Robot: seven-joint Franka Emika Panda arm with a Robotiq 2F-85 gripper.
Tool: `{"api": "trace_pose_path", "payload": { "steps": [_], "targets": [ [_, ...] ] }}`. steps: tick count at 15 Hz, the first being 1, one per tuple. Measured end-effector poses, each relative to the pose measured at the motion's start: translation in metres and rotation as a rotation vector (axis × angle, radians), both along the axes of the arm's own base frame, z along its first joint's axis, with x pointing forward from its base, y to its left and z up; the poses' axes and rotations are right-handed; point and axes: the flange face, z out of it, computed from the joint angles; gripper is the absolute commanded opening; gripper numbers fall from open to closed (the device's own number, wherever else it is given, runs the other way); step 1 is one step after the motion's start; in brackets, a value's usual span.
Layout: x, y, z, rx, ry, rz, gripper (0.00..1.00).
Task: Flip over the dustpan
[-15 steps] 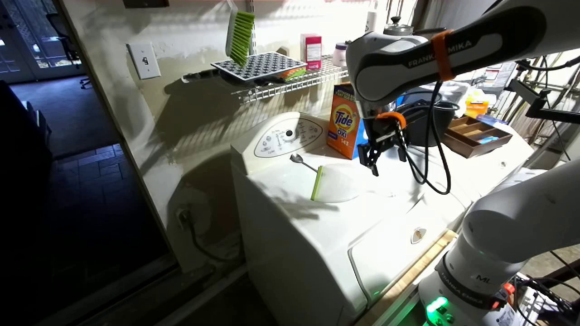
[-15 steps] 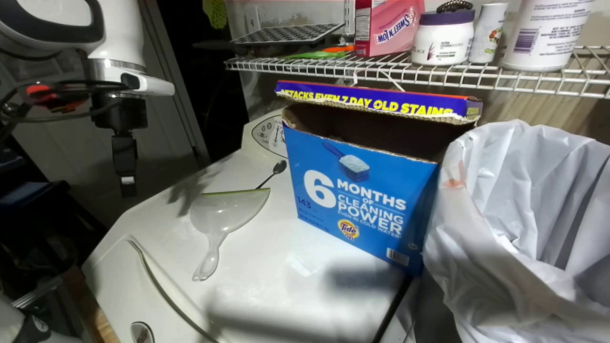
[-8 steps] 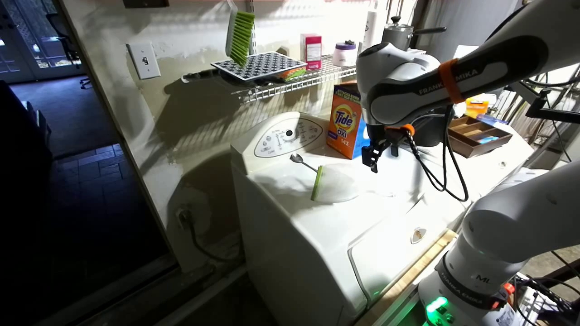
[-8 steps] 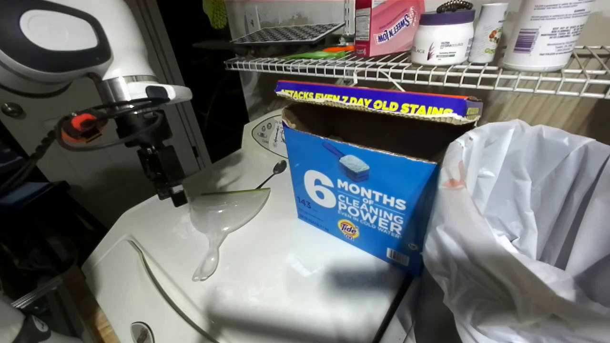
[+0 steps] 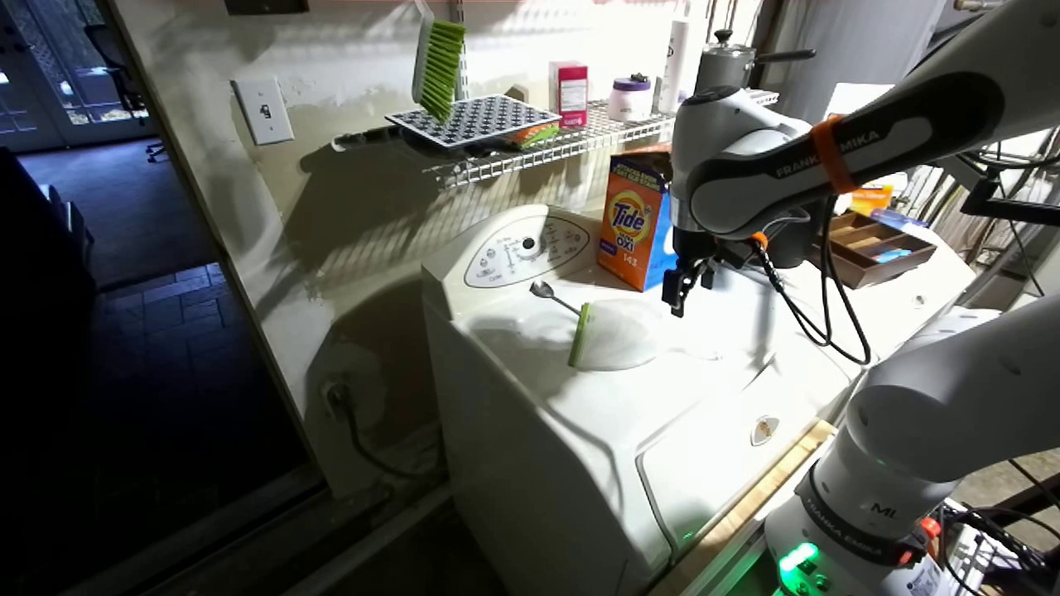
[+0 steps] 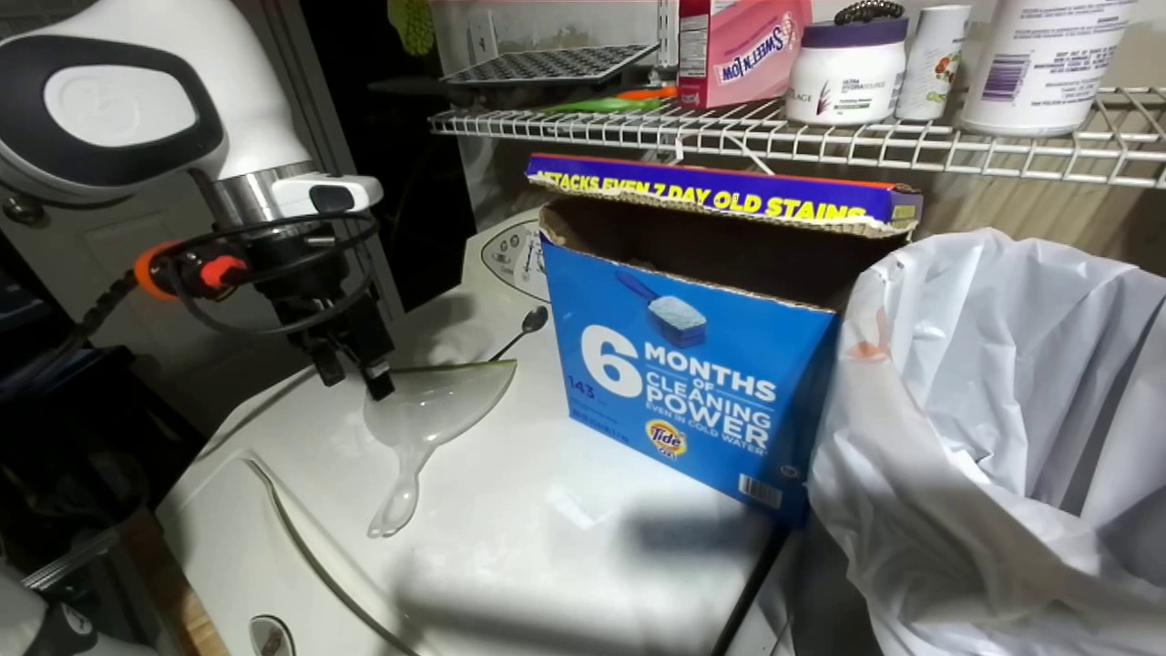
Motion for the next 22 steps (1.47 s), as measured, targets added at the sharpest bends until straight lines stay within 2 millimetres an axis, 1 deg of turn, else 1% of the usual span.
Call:
{"api": "trace_pose_path", "payload": {
  "steps": [3, 8, 11, 13, 16, 22],
  "targets": [
    [-0.001, -0.004, -0.006, 0.004, 0.032, 0.043, 1.00],
    [-0.001, -0.039, -0.030, 0.063, 0.106, 0.217, 1.00],
    [-0.003, -0.052, -0.048, 0.102, 0.166, 0.314, 1.00],
    [-0.005, -0.055, -0.062, 0.119, 0.215, 0.370, 1.00],
    [-0.006, -0.056, -0.078, 0.123, 0.269, 0.401, 1.00],
    [-0.006, -0.055, -0.098, 0.123, 0.318, 0.416, 1.00]
  ]
}}
